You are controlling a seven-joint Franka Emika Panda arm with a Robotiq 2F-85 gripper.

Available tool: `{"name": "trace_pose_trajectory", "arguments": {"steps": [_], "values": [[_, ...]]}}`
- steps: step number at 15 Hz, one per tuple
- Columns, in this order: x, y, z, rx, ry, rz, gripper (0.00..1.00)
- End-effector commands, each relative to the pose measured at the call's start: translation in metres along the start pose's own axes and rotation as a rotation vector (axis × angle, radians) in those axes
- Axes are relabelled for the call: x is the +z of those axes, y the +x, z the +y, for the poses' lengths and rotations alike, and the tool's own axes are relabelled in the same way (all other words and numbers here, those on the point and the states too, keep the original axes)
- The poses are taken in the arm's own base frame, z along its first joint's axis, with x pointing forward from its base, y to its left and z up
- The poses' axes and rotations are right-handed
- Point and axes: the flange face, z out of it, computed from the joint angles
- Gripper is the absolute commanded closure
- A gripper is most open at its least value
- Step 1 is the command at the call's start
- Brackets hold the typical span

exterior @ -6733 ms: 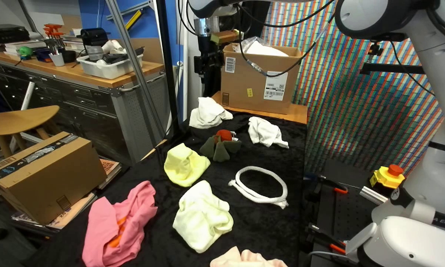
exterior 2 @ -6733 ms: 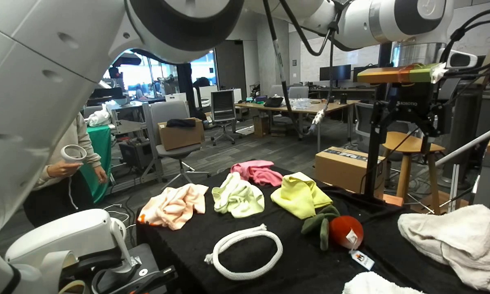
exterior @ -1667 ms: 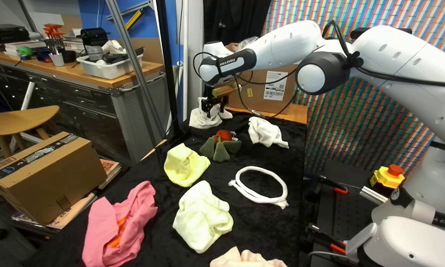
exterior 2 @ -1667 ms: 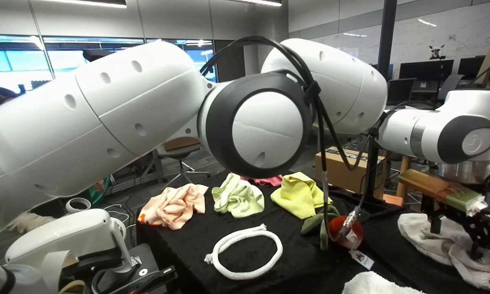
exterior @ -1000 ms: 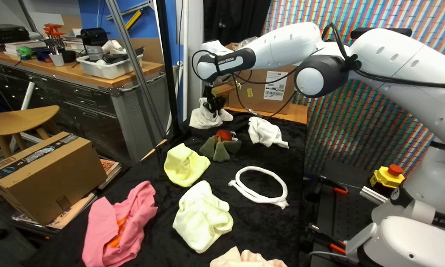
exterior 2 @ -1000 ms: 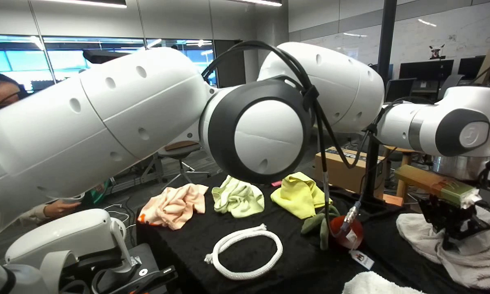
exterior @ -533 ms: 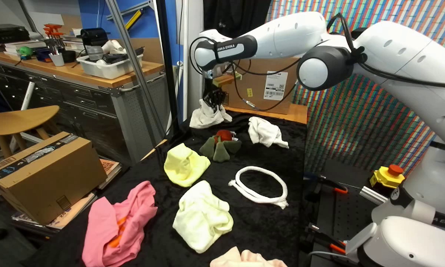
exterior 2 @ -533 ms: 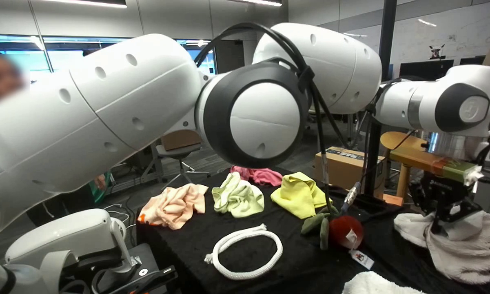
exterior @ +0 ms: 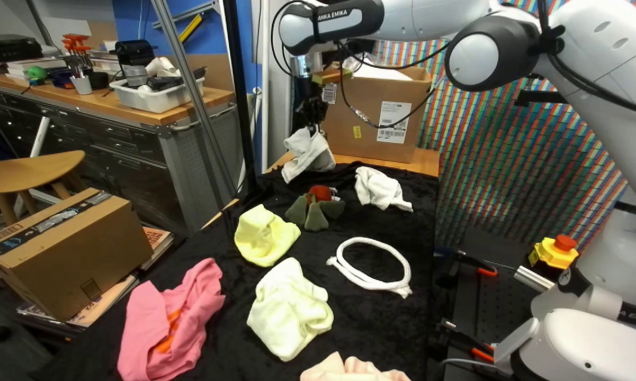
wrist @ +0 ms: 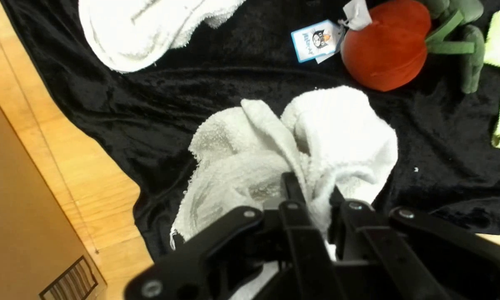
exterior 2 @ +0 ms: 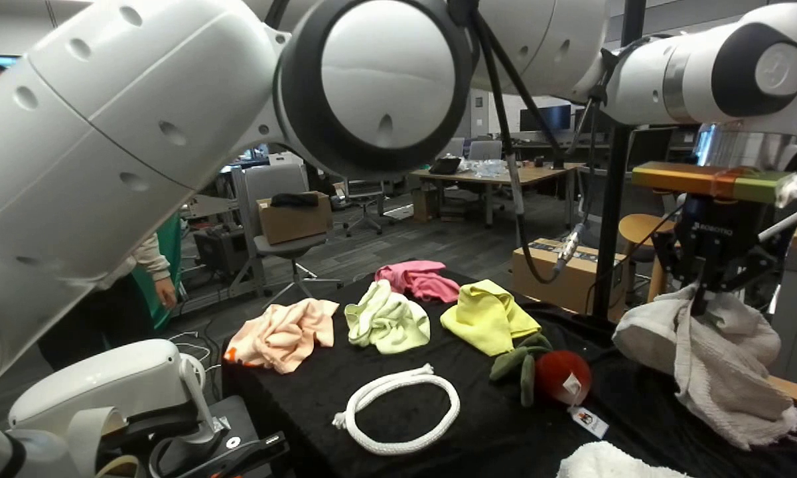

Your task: Put all the object in the right back

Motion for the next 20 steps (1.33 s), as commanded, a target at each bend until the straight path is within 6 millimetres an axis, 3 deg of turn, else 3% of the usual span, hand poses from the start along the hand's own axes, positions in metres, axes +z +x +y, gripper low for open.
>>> {"name": "trace_pose_trajectory", "arguments": {"steps": [1, 6, 11, 14, 15, 16, 20], "values": [[-0.045, -0.04, -0.002, -0.048, 0.017, -0.016, 0.91], [-0.096, -0.09, -0.001, -0.09, -0.018, 0.023, 0.91], [-0.111, -0.138, 0.0, -0.133, -0.024, 0.0, 0.91], [-0.097, -0.161, 0.001, -0.141, -0.004, -0.05, 0.92], [-0.087, -0.169, 0.0, -0.138, 0.011, -0.074, 0.68], [-0.075, -0.174, -0.001, -0.136, 0.017, -0.098, 0.67], [-0.016, -0.191, -0.007, -0.173, 0.061, -0.215, 0.35]]}}
